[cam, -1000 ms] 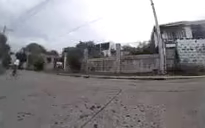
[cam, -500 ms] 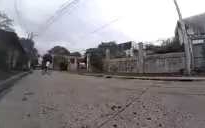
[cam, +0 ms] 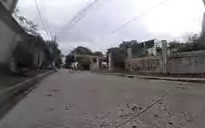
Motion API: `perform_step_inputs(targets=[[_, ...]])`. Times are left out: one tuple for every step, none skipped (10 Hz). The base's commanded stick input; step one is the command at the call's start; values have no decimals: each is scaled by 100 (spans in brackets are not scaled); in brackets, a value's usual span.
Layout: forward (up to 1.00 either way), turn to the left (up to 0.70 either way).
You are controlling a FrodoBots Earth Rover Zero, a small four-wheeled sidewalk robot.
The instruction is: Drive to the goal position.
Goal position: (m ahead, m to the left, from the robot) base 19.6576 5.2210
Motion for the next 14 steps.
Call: perform_step_inputs(targets=[[70,0],[70,0],[70,0],[70,0],[70,0],[70,0],[70,0],[70,0],[70,0],[70,0],[70,0],[70,0],[70,6],[70,24]])
